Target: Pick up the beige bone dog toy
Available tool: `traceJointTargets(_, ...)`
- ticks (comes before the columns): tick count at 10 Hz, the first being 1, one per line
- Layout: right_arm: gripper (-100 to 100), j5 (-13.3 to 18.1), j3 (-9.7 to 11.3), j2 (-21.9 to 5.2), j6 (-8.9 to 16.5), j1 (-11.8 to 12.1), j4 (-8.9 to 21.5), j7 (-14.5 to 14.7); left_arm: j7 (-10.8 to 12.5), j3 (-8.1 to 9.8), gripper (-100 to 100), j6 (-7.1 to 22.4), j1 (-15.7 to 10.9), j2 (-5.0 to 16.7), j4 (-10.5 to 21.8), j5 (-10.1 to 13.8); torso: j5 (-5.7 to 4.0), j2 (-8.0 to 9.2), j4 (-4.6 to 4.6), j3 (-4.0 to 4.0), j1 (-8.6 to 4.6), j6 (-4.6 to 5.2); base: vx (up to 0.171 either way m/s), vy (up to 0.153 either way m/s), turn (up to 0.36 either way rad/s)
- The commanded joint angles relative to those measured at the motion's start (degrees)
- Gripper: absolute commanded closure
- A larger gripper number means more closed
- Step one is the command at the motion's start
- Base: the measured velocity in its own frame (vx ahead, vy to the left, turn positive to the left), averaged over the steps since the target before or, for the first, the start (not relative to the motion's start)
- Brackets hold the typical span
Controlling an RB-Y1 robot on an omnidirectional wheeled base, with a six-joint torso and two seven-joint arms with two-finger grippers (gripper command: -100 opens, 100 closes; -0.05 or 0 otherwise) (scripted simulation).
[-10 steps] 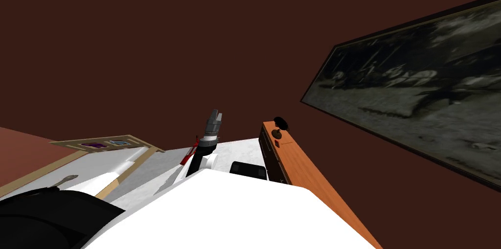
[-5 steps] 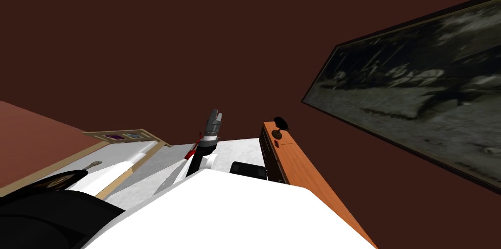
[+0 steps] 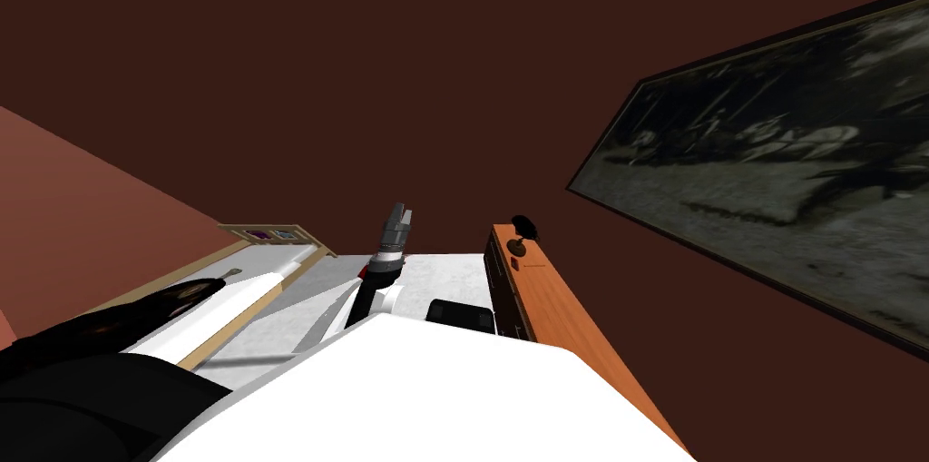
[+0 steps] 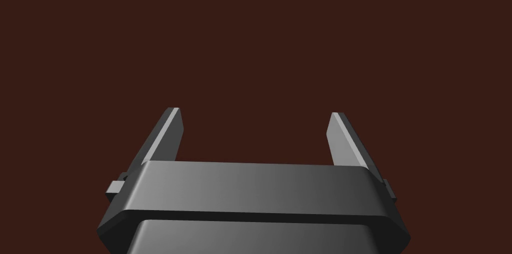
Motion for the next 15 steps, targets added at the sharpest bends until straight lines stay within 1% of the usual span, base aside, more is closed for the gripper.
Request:
traceJointTargets(1, -100, -0.51, 0.08, 0.74, 0.16, -1.4, 1.83, 0.42, 0.0, 0.0, 0, 0.0, 0.0, 0.0, 0.0, 0.0, 0.0, 0.0, 0.0, 0.0, 0.0, 0.0, -0.069, -0.018, 0.059)
traceJointTargets(2, -100, -0.51, 0.08, 0.74, 0.16, -1.4, 1.83, 0.42, 0.0, 0.0, 0, 0.0, 0.01, 0.0, 0.0, 0.0, 0.01, -0.1, -0.02, -0.05, 0.02, 0.03, -0.021, -0.01, -0.014)
traceJointTargets(3, -100, -0.49, 0.66, 0.35, 0.7, -0.97, 0.91, -0.55, 0.0, 0.0, 0, 0.0, 0.02, 0.0, 0.0, 0.0, 0.01, -0.25, -0.05, -0.14, 0.05, 0.03, 0.0, 0.0, 0.0)
traceJointTargets(4, 100, -0.5, 0.58, 0.39, 0.58, -1.02, 1.06, -0.35, 0.0, 0.0, 0, 0.0, 0.02, 0.0, 0.0, 0.0, 0.02, -0.33, -0.07, -0.19, 0.08, 0.03, 0.0, 0.0, 0.0)
traceJointTargets(8, 100, -0.5, 0.59, 0.39, 0.58, -1.01, 1.04, -0.37, 0.0, 0.0, 0, 0.0, 0.02, 0.0, 0.0, 0.0, 0.03, -0.4, -0.09, -0.23, 0.1, 0.03, 0.0, 0.0, 0.0)
traceJointTargets(9, 0, -0.5, 0.59, 0.39, 0.58, -1.02, 1.04, -0.37, 0.0, 0.0, 0, 0.0, 0.02, 0.0, 0.0, 0.0, 0.04, -0.4, -0.09, -0.23, 0.1, 0.03, 0.0, 0.0, 0.0)
traceJointTargets(10, 100, 0.31, -1.26, 0.42, -0.71, -0.31, 1.05, 1.05, 0.0, 0.0, 0, 0.0, 0.02, 0.0, 0.0, 0.0, 0.04, -0.4, -0.09, -0.23, 0.11, 0.03, 0.054, 0.013, -0.127)
traceJointTargets(11, 100, 1.13, -2.59, 0.09, -1.58, 0.79, 0.27, 1.69, 0.0, 0.01, 0, 0.0, 0.03, 0.0, 0.0, 0.0, 0.06, -0.52, -0.13, -0.3, 0.17, 0.1, 0.124, 0.031, -0.166)
traceJointTargets(12, 100, 1.54, -3.26, -0.07, -2.01, 1.34, -0.12, 2.0, 0.0, 0.0, 0, -0.01, 0.04, 0.0, 0.0, 0.0, 0.08, -0.74, -0.16, -0.42, 0.26, 0.08, 0.109, 0.047, -0.104)
traceJointTargets(13, 100, 2.37, -4.6, -0.39, -2.88, 2.43, -0.91, 2.63, 0.0, 0.0, 0, -0.01, 0.03, 0.0, 0.0, 0.0, 0.1, -0.78, -0.16, -0.44, 0.32, 0.04, 0.099, 0.034, -0.121)
traceJointTargets(14, 100, 2.37, -4.6, -0.39, -2.88, 2.43, -0.91, 2.63, 0.0, 0.0, 0, -0.01, 0.03, 0.0, 0.0, 0.0, 0.11, -0.77, -0.17, -0.44, 0.31, 0.05, 0.061, 0.015, -0.045)
traceJointTargets(15, 100, 3.19, -5.93, -0.71, -3.75, 3.53, -1.69, 3.27, 0.0, 0.0, 0, -0.01, 0.03, 0.0, 0.0, 0.0, 0.11, -0.68, -0.14, -0.39, 0.24, 0.01, 0.055, 0.013, -0.085)
